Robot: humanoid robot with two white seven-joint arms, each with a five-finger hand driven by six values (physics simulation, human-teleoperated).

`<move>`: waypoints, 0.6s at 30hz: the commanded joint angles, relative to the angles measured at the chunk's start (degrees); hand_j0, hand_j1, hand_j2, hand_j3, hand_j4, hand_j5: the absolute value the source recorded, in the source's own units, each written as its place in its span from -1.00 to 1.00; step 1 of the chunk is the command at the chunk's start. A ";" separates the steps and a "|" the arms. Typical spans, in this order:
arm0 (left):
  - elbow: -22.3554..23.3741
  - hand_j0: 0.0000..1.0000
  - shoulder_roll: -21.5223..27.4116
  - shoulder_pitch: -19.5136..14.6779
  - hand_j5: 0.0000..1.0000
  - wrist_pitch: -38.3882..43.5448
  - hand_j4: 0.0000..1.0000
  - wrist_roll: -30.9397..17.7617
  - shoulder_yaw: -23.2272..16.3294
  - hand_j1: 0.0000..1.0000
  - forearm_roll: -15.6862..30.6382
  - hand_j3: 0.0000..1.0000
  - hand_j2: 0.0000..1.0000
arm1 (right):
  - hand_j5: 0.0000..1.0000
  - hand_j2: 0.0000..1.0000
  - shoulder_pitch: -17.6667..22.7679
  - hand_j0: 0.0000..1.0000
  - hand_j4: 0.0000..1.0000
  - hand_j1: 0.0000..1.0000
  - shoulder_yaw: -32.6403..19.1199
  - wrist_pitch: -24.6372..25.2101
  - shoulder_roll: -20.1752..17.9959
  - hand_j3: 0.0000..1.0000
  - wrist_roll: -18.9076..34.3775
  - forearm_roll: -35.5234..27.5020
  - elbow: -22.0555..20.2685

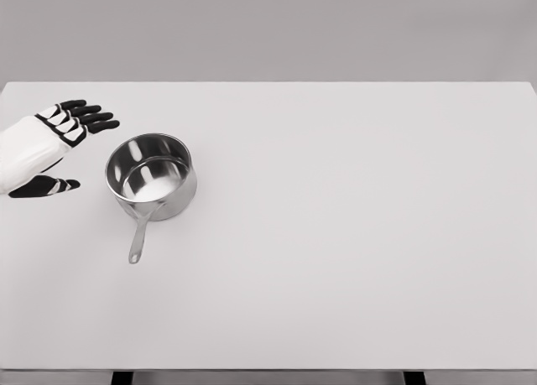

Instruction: Rotate pot handle

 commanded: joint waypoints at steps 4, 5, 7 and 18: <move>0.04 1.00 0.15 -0.18 1.00 0.06 1.00 -0.02 -0.02 1.00 0.32 1.00 1.00 | 1.00 1.00 0.00 1.00 1.00 1.00 0.00 0.02 0.00 1.00 0.01 0.01 0.00; 0.04 1.00 0.15 -0.35 1.00 0.06 1.00 -0.02 -0.11 1.00 0.23 1.00 1.00 | 1.00 1.00 0.00 1.00 1.00 1.00 0.00 -0.07 0.00 1.00 0.01 0.01 0.00; -0.13 1.00 0.15 -0.53 1.00 0.06 1.00 -0.02 -0.11 1.00 0.23 1.00 1.00 | 1.00 1.00 0.00 1.00 1.00 1.00 0.00 0.02 0.00 1.00 0.01 0.01 0.00; -2.77 1.00 4.11 -20.03 1.00 0.06 1.00 -1.34 -24.63 1.00 2.08 1.00 1.00 | 1.00 1.00 0.00 1.00 1.00 1.00 0.00 0.02 0.00 1.00 0.01 0.01 0.00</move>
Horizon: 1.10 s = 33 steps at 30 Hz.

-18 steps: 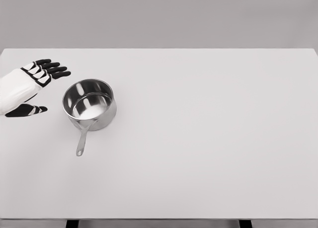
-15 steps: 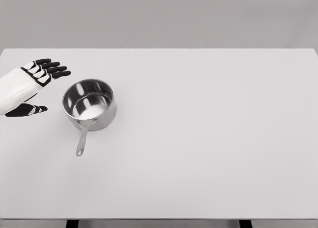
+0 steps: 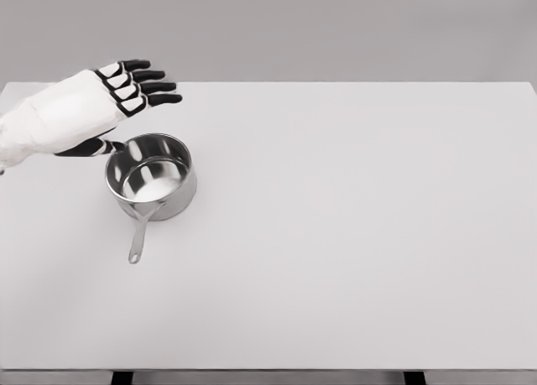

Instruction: Rotate pot handle

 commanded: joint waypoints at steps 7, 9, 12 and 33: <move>-0.22 1.00 0.92 -5.63 1.00 0.03 1.00 -0.18 -18.11 1.00 3.89 1.00 1.00 | 1.00 1.00 0.00 1.00 1.00 1.00 0.00 -0.05 0.00 1.00 0.01 0.01 0.00; -0.22 1.00 0.92 -6.42 1.00 0.03 1.00 -0.09 -19.43 1.00 3.89 1.00 1.00 | 1.00 1.00 0.00 1.00 1.00 1.00 0.00 -0.05 0.00 1.00 0.01 0.01 0.00; -0.14 1.00 0.83 -6.51 1.00 0.03 1.00 -0.35 -22.24 1.00 3.36 1.00 1.00 | 1.00 1.00 0.00 1.00 1.00 1.00 0.00 -0.06 0.00 1.00 0.01 0.01 0.00; -0.13 1.00 0.13 -5.89 1.00 0.03 1.00 -6.68 -27.34 1.00 -2.70 1.00 1.00 | 1.00 1.00 0.00 1.00 1.00 1.00 0.00 -0.06 0.00 1.00 0.01 0.01 0.00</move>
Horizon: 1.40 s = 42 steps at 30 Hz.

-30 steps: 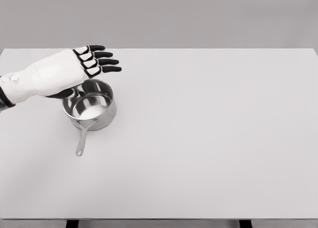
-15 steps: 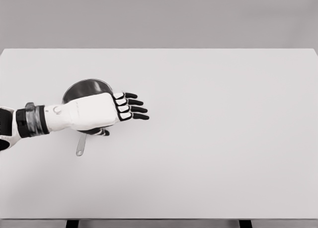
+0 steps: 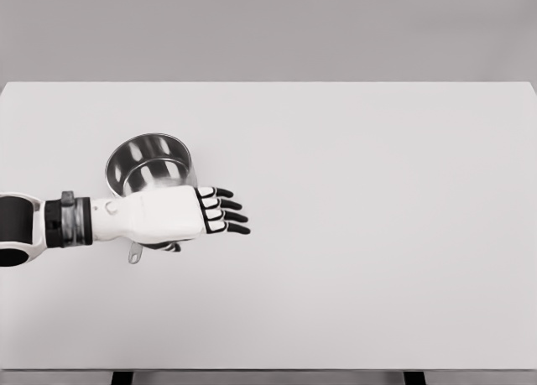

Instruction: Rotate pot handle

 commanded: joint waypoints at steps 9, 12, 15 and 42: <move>-0.01 1.00 0.85 0.35 1.00 0.09 1.00 -1.29 0.12 1.00 -0.31 1.00 1.00 | 1.00 1.00 0.00 1.00 1.00 1.00 0.00 0.06 0.00 1.00 0.01 0.01 0.01; -0.01 1.00 1.20 0.44 1.00 0.09 1.00 -1.29 0.30 1.00 -0.23 1.00 1.00 | 1.00 1.00 0.00 1.00 1.00 1.00 0.00 -0.02 0.00 1.00 0.01 0.01 0.01; -0.01 1.00 1.47 0.35 1.00 0.09 1.00 -1.29 0.47 1.00 -0.22 1.00 1.00 | 1.00 1.00 0.00 1.00 1.00 1.00 0.00 0.06 0.00 1.00 0.01 0.01 0.01; -0.01 1.00 5.95 0.70 1.00 0.09 1.00 -1.29 0.91 1.00 0.30 1.00 1.00 | 1.00 1.00 0.00 1.00 1.00 1.00 0.00 -0.02 0.00 1.00 0.01 0.01 0.01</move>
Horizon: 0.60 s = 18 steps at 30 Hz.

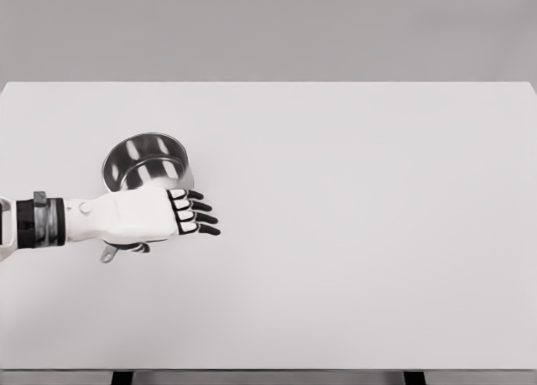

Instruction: Rotate pot handle

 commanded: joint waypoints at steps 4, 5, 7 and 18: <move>-0.01 1.00 0.76 0.00 1.00 0.09 1.00 0.03 0.17 1.00 0.44 1.00 1.00 | 1.00 1.00 0.00 1.00 1.00 1.00 0.00 -0.07 0.00 1.00 0.01 0.01 0.01; -0.01 1.00 0.76 0.00 1.00 0.09 1.00 0.03 0.26 1.00 0.44 1.00 1.00 | 1.00 1.00 0.00 1.00 1.00 1.00 0.00 0.02 0.00 1.00 0.01 0.01 0.01; -0.01 1.00 0.94 0.09 1.00 0.09 1.00 0.03 0.79 1.00 0.44 1.00 1.00 | 1.00 1.00 0.00 1.00 1.00 1.00 0.00 0.02 0.00 1.00 0.01 0.01 0.01; -0.01 1.00 2.78 0.17 1.00 0.09 1.00 0.12 1.76 1.00 0.53 1.00 1.00 | 1.00 1.00 0.00 1.00 1.00 1.00 0.00 0.02 0.00 1.00 0.01 0.01 0.01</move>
